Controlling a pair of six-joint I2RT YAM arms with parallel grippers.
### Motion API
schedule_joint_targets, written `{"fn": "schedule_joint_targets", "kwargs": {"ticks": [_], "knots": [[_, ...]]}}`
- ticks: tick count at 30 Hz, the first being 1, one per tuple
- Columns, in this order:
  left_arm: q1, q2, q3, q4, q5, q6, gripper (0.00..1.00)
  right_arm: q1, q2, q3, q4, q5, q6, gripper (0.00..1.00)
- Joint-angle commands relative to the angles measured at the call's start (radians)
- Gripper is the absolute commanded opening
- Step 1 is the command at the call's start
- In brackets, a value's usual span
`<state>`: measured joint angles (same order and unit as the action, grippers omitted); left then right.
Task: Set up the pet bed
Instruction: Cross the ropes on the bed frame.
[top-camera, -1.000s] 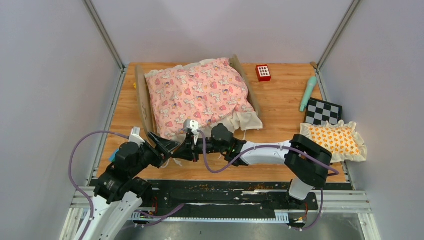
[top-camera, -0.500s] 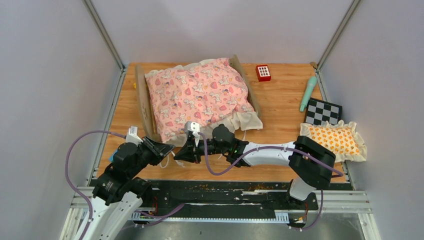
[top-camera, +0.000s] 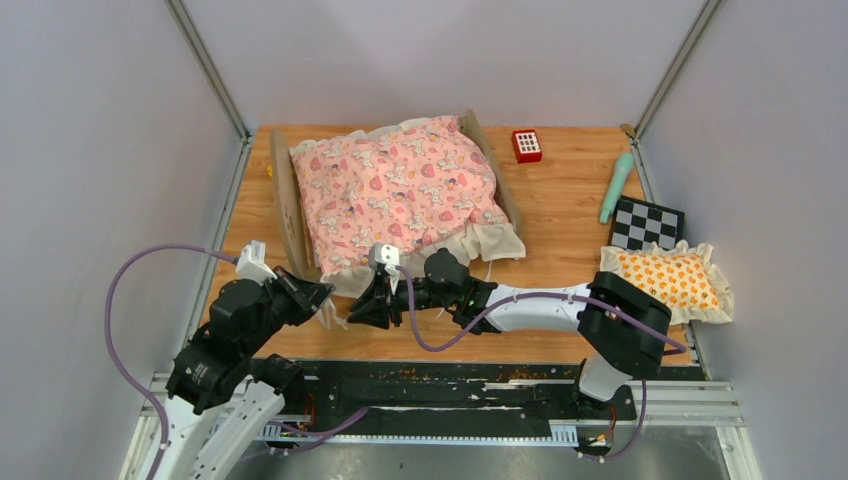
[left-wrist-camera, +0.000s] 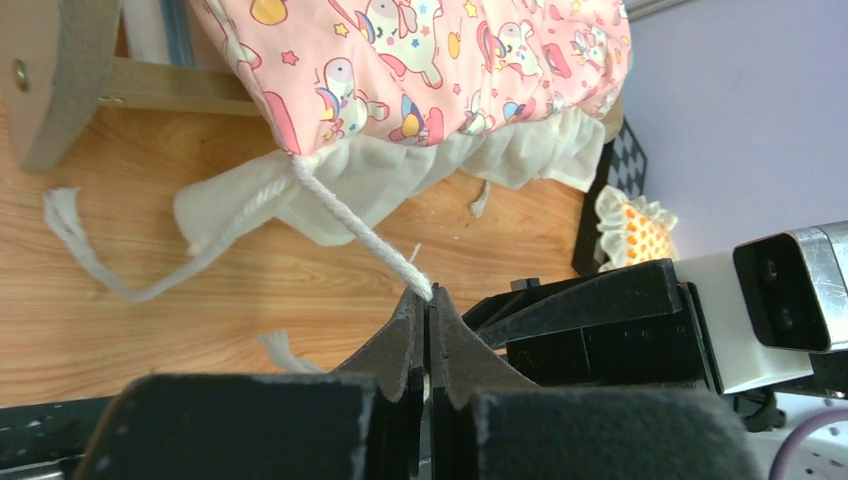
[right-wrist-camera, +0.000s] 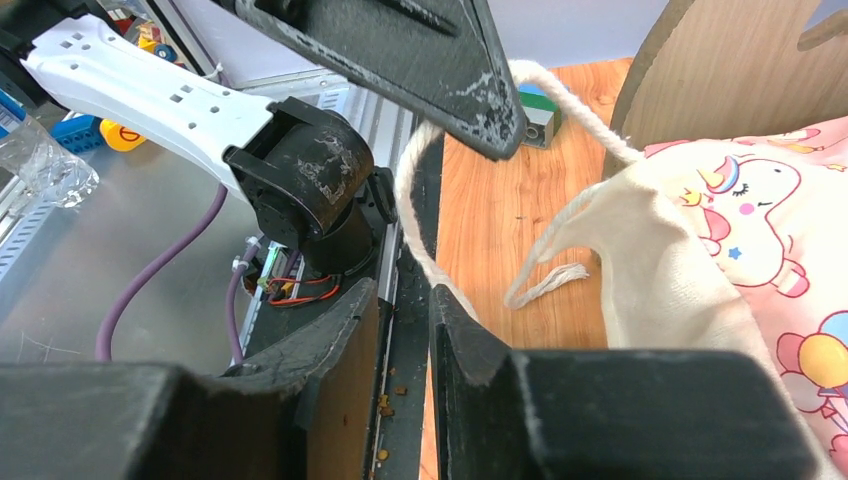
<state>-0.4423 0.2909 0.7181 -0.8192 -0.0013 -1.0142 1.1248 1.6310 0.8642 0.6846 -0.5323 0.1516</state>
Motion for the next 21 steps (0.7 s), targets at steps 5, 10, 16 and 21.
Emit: {"fn": "schedule_joint_targets", "kwargs": {"ticks": [5,10,16,21], "knots": [[0.003,0.114,0.164,-0.133,-0.051,0.245,0.03,-0.004,-0.062,0.029,-0.024,0.089,0.053,0.30],[0.004,0.182,0.210,-0.199,-0.044,0.330,0.04,-0.031,-0.074,0.121,-0.214,0.249,0.192,0.32],[0.004,0.206,0.243,-0.249,-0.084,0.377,0.00,-0.036,-0.061,0.165,-0.296,0.393,0.589,0.35],[0.004,0.209,0.255,-0.266,-0.100,0.406,0.00,-0.036,-0.025,0.179,-0.272,0.381,0.867,0.36]]}}
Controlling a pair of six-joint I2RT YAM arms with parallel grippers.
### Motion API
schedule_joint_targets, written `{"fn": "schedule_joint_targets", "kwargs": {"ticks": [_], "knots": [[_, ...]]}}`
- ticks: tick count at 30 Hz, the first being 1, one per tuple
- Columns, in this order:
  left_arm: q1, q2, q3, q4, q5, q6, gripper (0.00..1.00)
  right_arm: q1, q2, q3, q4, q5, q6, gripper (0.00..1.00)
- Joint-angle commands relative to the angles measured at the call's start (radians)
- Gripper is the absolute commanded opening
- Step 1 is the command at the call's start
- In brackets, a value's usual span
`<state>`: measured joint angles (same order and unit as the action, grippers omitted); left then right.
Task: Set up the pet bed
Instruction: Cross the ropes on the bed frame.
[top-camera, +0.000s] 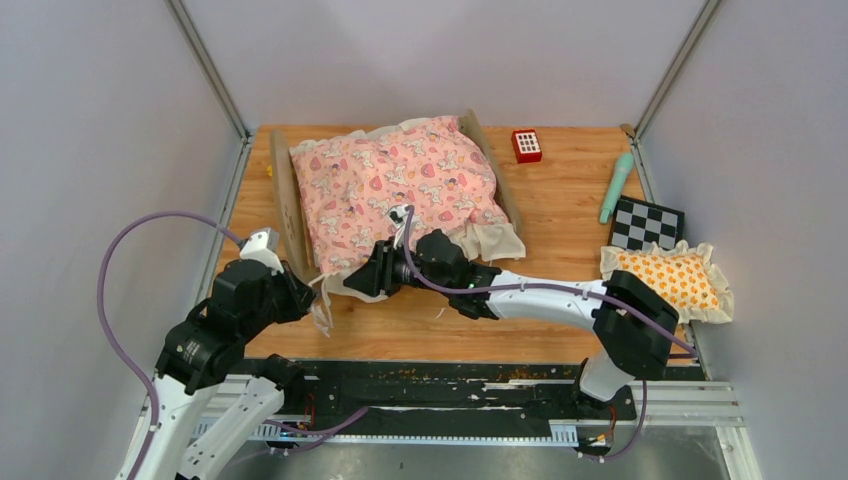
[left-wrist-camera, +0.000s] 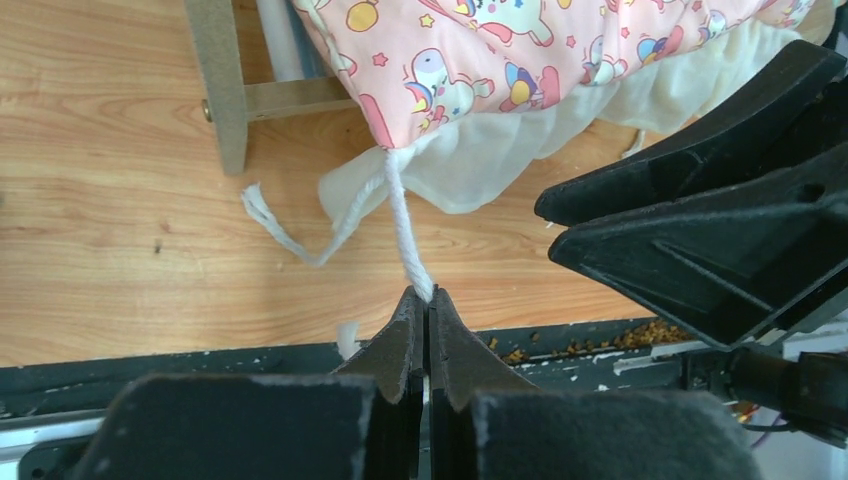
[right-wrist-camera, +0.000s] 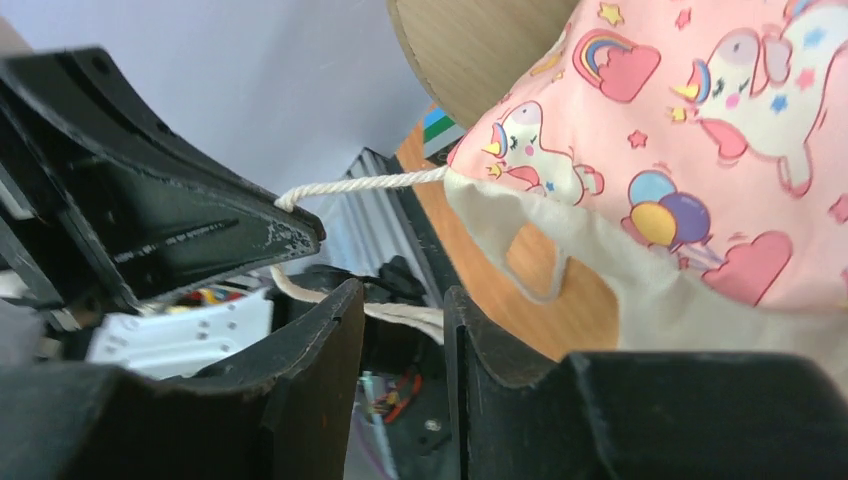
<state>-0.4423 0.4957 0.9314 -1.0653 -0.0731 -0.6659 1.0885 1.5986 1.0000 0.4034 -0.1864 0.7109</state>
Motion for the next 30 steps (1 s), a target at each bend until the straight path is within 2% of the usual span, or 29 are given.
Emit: {"fn": "schedule_joint_targets", "kwargs": {"ticks": [1,8,11,30], "knots": [[0.004,0.006,0.043,-0.021,-0.026,0.065,0.00,0.000,0.016,0.044,0.029,0.026,0.356,0.37],[0.004,0.005,0.049,-0.030,-0.028,0.105,0.00,0.002,0.075,0.051,0.180,-0.038,0.626,0.39],[0.004,0.001,0.045,-0.027,-0.022,0.108,0.00,0.008,0.106,0.072,0.215,-0.071,0.683,0.40],[0.004,-0.018,0.023,-0.009,0.029,0.133,0.00,0.062,0.254,0.160,0.282,-0.096,0.786,0.41]]}}
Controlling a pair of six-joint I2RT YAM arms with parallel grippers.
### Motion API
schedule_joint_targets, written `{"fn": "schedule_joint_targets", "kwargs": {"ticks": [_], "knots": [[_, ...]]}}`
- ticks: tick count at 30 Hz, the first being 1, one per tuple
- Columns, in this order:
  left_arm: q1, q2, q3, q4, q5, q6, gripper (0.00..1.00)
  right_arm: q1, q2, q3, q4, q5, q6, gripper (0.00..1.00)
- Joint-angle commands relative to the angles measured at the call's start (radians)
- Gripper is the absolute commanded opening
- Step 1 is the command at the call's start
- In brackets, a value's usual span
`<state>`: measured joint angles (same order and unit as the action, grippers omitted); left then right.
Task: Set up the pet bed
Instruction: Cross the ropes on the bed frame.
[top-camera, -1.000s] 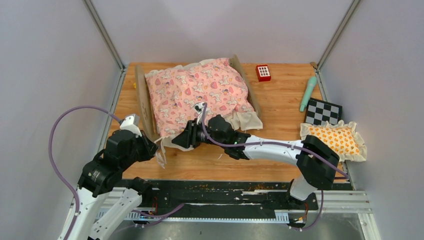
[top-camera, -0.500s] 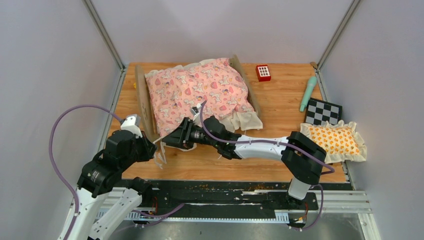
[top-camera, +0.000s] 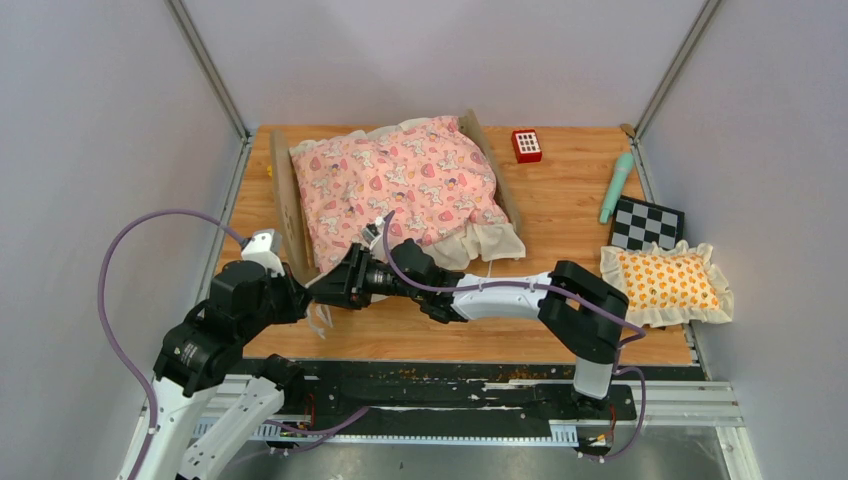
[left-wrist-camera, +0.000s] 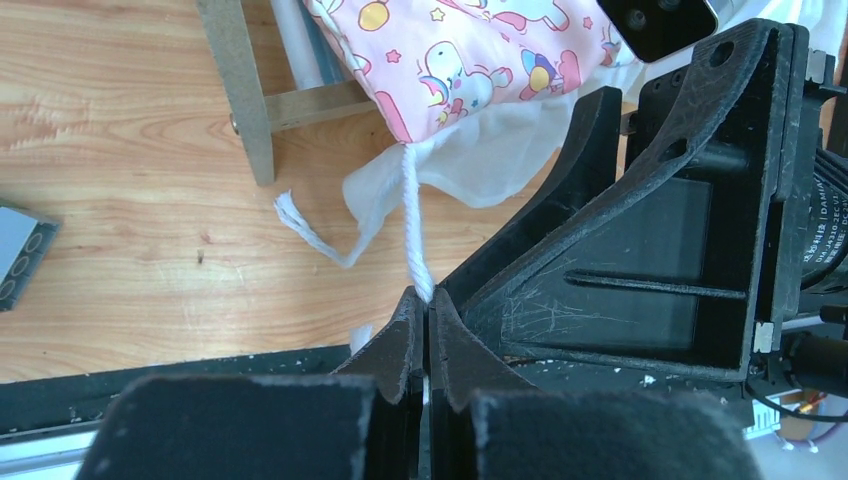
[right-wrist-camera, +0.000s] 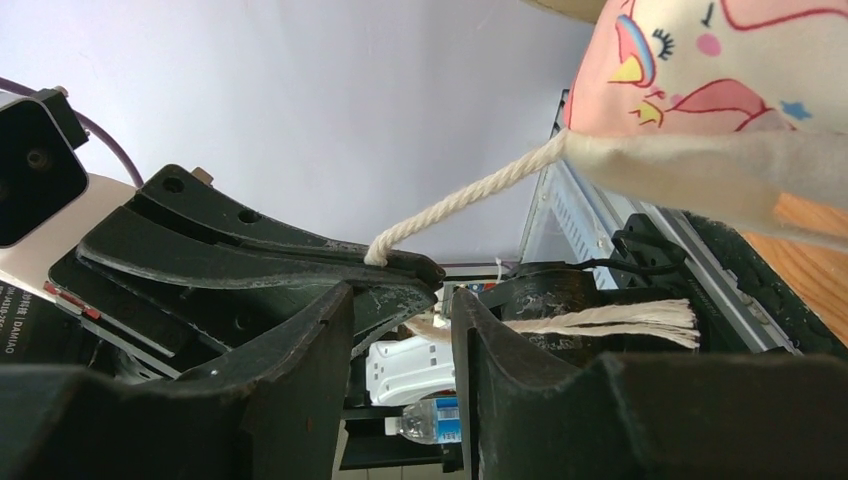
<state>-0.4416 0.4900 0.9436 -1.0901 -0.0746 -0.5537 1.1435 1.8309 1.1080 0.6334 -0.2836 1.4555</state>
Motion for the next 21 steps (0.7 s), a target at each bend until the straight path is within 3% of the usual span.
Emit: {"fn": "schedule_joint_targets", "kwargs": {"ticks": [1,21], "knots": [[0.003,-0.014,0.008,0.016,0.035,0.023,0.00,0.007,0.027,0.057,0.050,-0.001,0.042,0.41],[0.003,-0.040,-0.001,-0.003,0.018,0.013,0.00,-0.003,0.036,0.006,0.084,0.105,0.094,0.40]]}}
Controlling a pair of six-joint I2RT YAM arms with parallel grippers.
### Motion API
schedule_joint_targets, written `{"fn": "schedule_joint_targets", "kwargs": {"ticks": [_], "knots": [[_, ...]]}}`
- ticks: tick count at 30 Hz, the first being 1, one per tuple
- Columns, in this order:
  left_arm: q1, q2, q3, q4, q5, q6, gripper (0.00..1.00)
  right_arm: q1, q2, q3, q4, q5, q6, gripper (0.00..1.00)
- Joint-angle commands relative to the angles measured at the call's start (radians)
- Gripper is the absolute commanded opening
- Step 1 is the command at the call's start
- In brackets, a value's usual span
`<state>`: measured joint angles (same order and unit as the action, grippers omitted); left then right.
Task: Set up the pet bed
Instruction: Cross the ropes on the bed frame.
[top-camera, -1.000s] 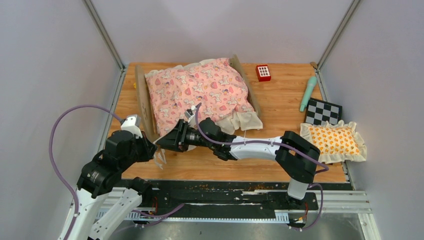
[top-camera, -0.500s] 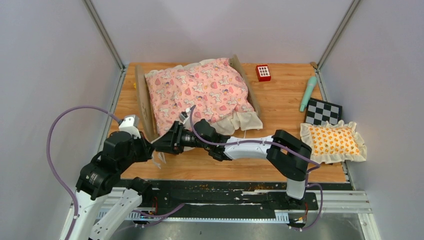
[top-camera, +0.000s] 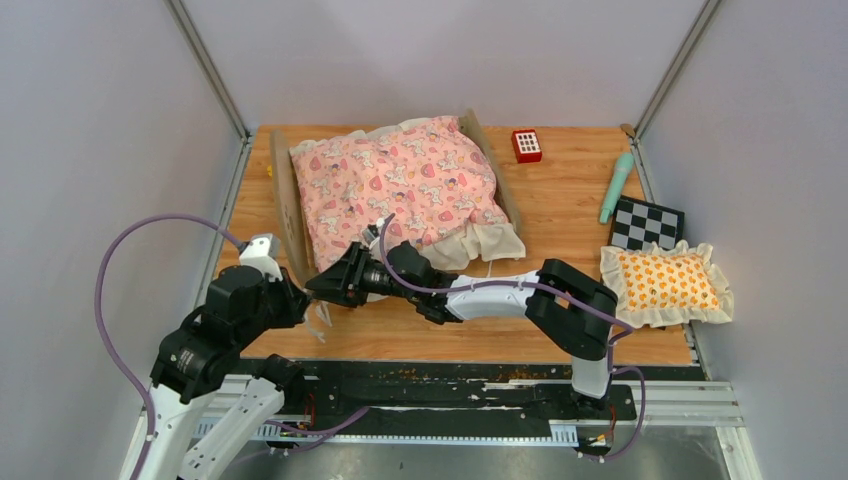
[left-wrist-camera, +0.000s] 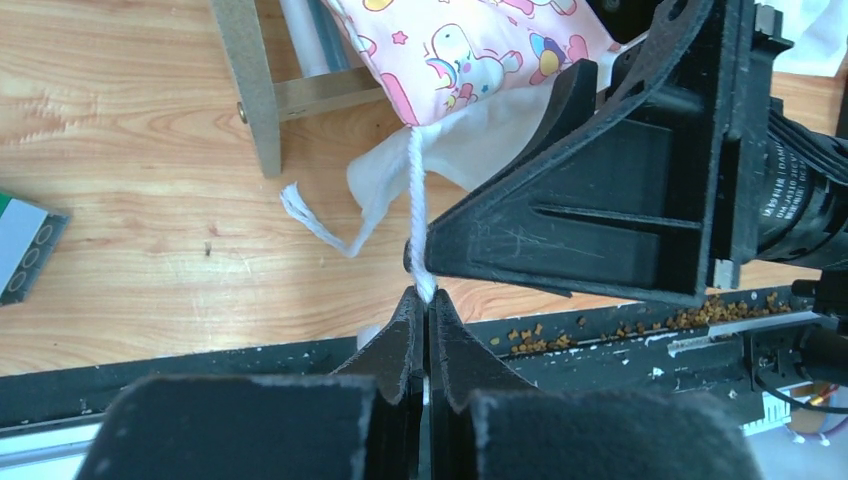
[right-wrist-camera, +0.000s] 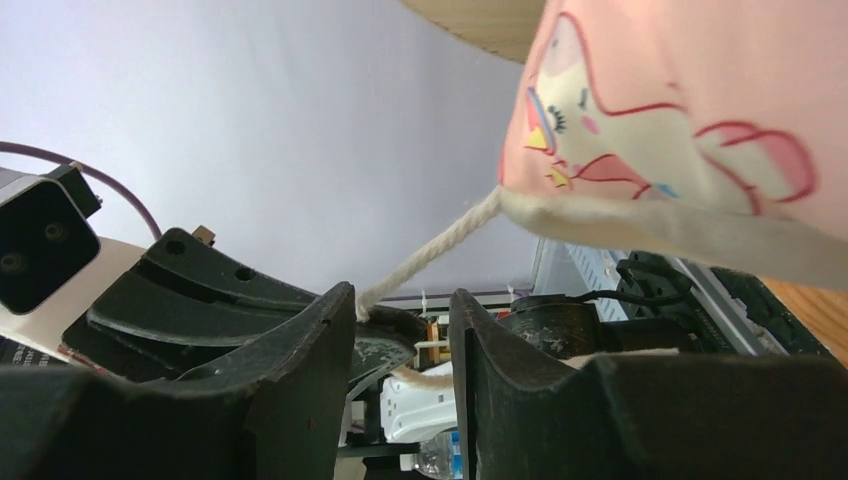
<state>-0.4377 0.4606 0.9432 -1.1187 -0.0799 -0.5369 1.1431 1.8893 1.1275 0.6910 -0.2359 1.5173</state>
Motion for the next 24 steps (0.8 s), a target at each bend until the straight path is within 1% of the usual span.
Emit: {"fn": "schedule_joint_targets", "kwargs": {"ticks": [1,20,24], "knots": [[-0.001,-0.010,0.000,0.026,0.024,-0.004,0.00,-0.003,-0.022,-0.010,0.020,0.058,0.029,0.40],[-0.001,-0.018,-0.014,0.051,0.069,0.011,0.00,0.000,0.032,0.072,-0.013,0.023,0.022,0.41],[-0.001,-0.021,-0.015,0.055,0.065,0.012,0.03,0.002,0.040,0.079,-0.017,0.016,0.019,0.40]]}}
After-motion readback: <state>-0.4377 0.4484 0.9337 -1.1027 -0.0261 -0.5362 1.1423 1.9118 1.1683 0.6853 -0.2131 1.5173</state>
